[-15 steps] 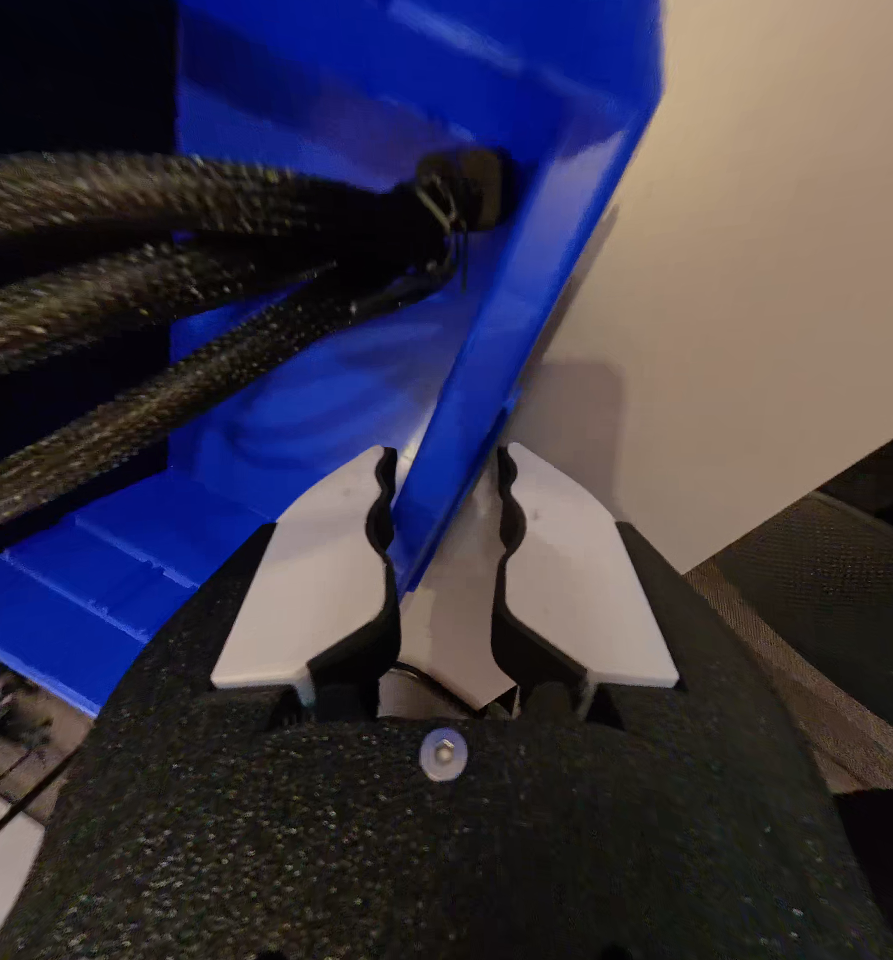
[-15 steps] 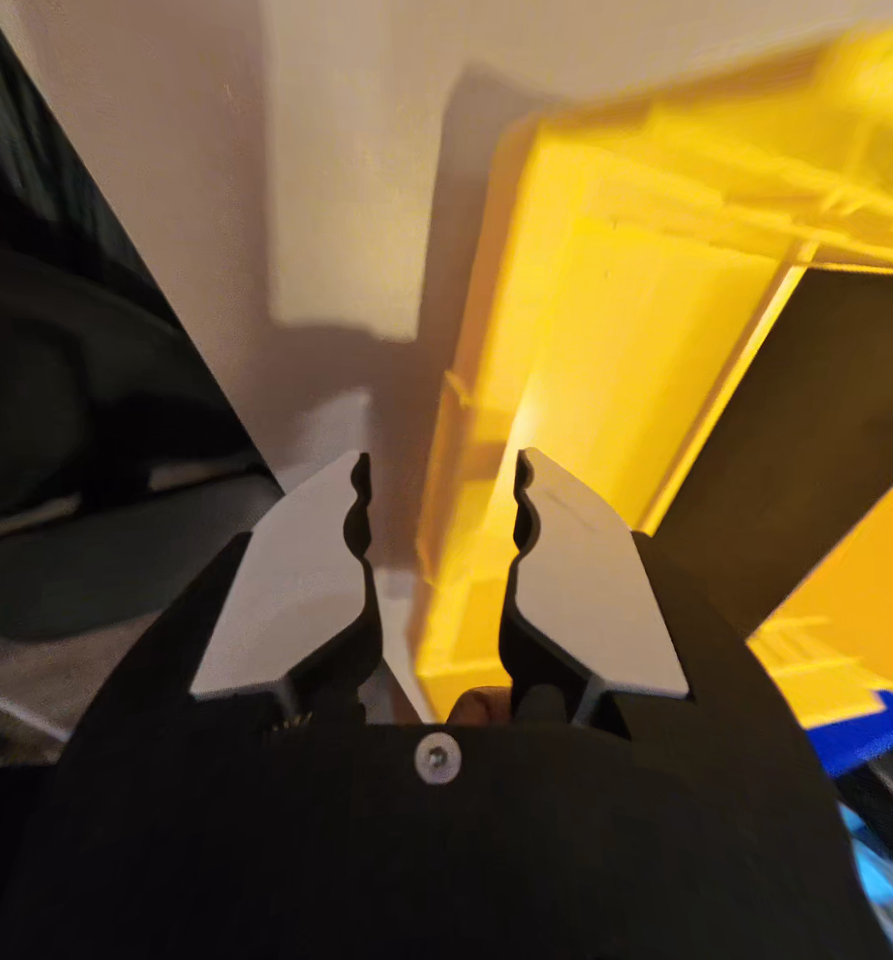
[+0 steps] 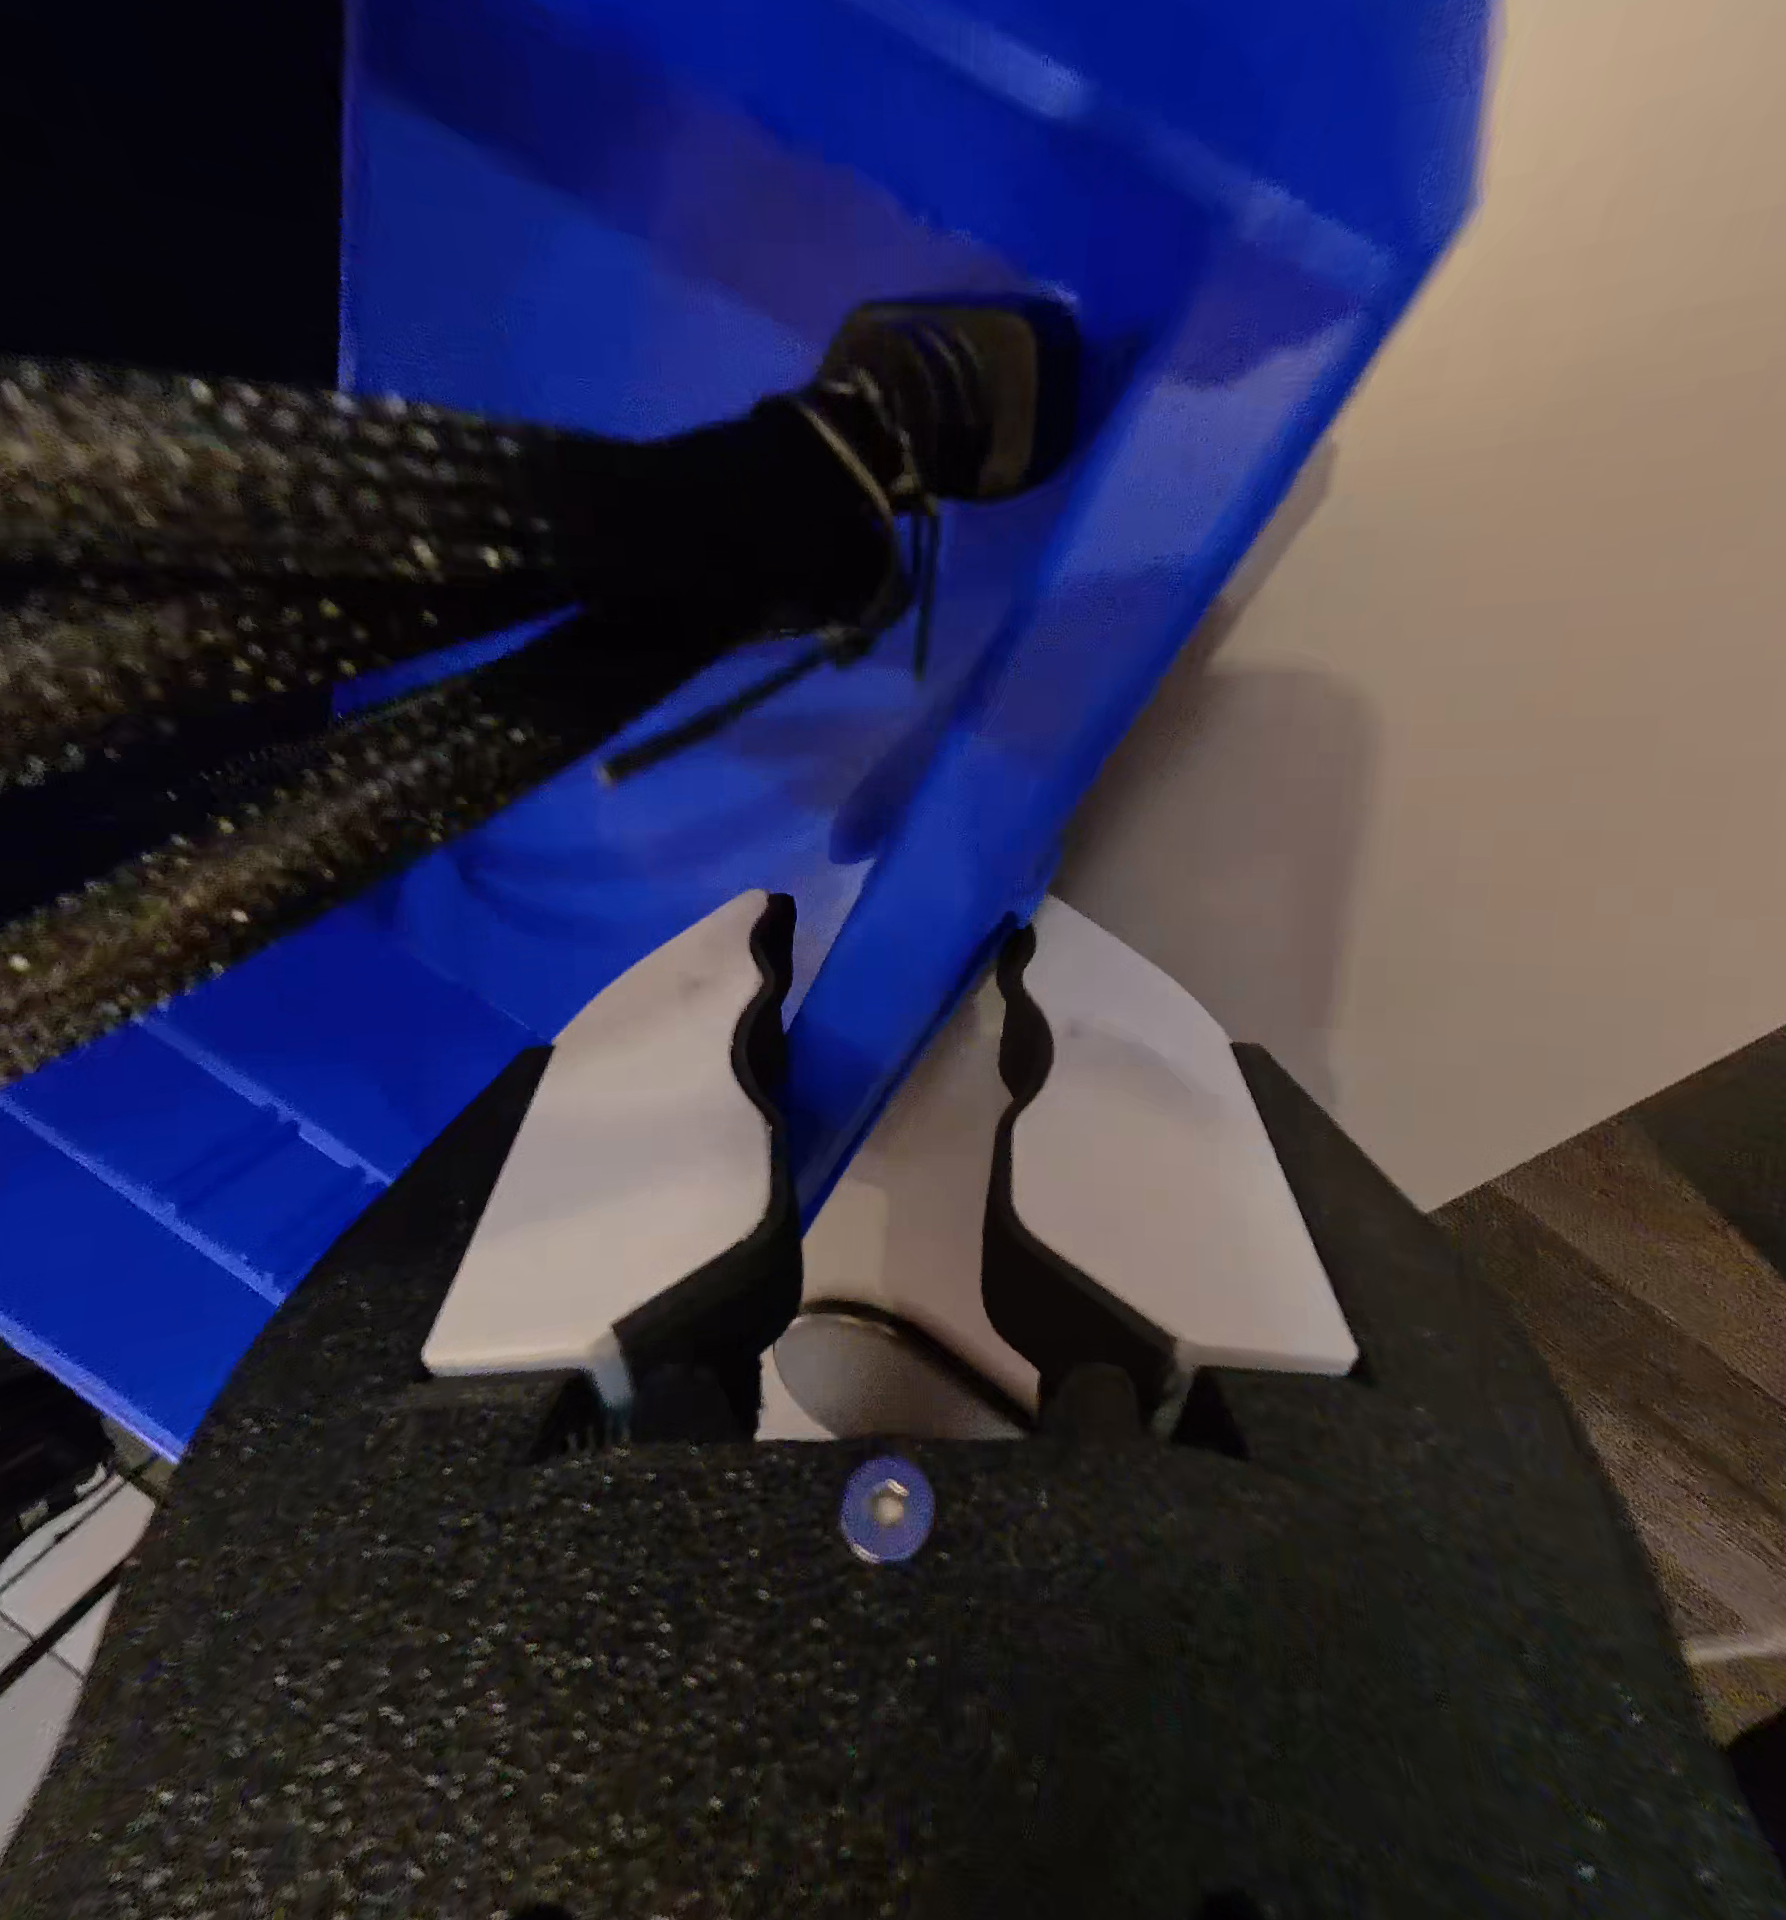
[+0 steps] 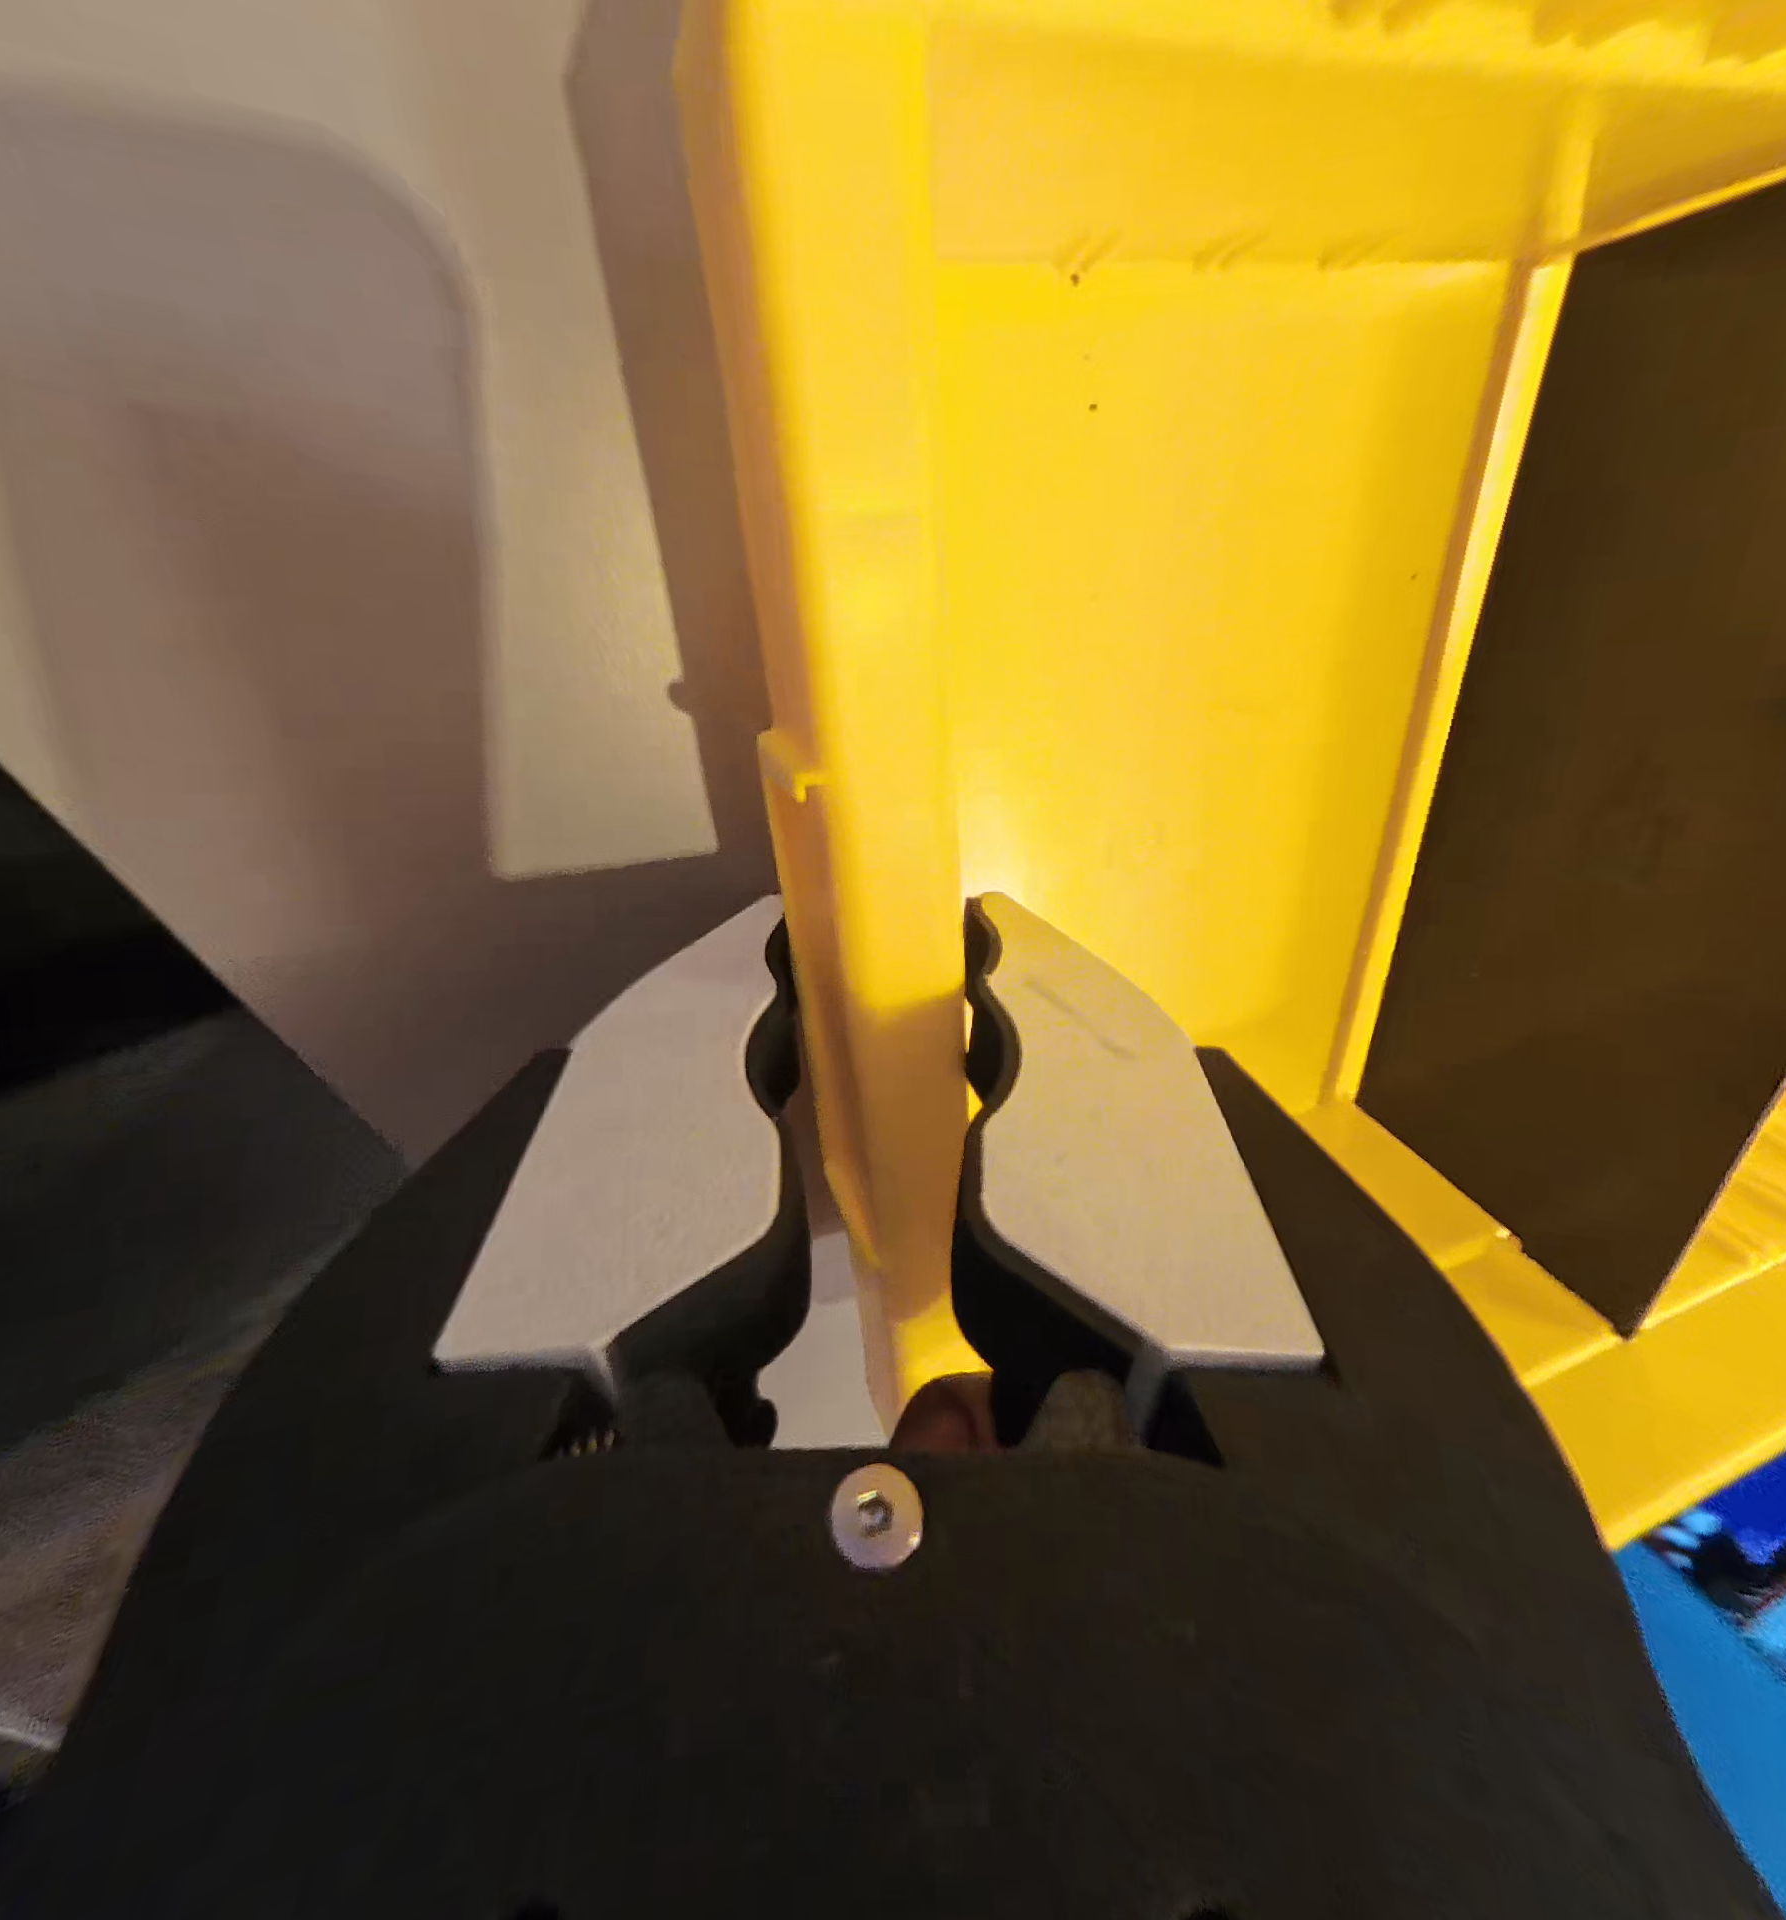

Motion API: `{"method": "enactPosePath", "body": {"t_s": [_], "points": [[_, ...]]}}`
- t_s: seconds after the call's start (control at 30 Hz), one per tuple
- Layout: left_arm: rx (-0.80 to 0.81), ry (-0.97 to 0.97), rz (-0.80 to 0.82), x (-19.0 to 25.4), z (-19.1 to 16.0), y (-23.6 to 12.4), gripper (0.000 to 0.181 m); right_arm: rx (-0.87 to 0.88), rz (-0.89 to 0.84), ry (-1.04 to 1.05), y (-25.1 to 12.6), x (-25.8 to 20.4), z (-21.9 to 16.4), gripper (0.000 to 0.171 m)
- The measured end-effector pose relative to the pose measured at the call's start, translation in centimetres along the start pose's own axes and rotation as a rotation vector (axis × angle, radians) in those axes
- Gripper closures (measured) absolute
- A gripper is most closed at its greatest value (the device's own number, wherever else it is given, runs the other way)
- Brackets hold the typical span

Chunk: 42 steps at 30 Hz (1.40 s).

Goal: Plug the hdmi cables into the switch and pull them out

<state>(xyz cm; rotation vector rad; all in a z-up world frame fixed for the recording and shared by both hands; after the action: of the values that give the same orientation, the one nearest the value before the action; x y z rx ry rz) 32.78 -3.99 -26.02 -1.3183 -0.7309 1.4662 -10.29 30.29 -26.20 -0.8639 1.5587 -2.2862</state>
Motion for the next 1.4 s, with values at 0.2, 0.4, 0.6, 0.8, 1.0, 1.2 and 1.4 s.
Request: {"method": "enactPosePath", "body": {"t_s": [0.2,0.4,0.6,0.8,1.0,1.2,1.4], "points": [[0.045,0.133,-0.054,-1.4,-2.3,0.0,0.145,0.011,-0.017,-0.096,0.7,2.6,-0.9,0.142],[-0.021,0.173,-0.089,-3.5,-5.5,0.0,0.143,0.071,-0.018,-0.144,1.1,4.2,-1.4,0.142],[-0.028,0.208,-0.1,-5.2,-7.5,0.2,0.142,0.052,-0.019,-0.168,1.3,4.9,-1.9,0.142],[-0.037,0.203,-0.102,-6.3,-8.5,0.4,0.142,0.037,-0.027,-0.184,1.3,5.4,-2.4,0.142],[-0.055,0.186,-0.103,-7.0,-9.0,0.6,0.142,0.042,-0.029,-0.187,1.2,5.5,-2.6,0.142],[-0.061,0.179,-0.105,-7.7,-9.1,0.9,0.142,0.04,-0.025,-0.186,1.3,5.9,-3.0,0.142],[-0.017,0.171,-0.079,-8.8,-8.7,1.5,0.142,0.049,-0.035,-0.163,1.5,7.4,-3.9,0.142]]}}
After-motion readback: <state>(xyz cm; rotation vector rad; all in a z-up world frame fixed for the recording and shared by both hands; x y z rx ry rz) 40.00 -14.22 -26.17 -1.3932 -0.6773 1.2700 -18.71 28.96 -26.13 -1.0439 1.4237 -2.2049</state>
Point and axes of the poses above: each gripper's, where its closed fingertips meet, y out along the fingers, z out of its top, x = y × z across the jaws, the point moved 2 cm from there along -y, back along the fingers, and after that the axes turned 10 degrees about x, right-handed, at the moved point
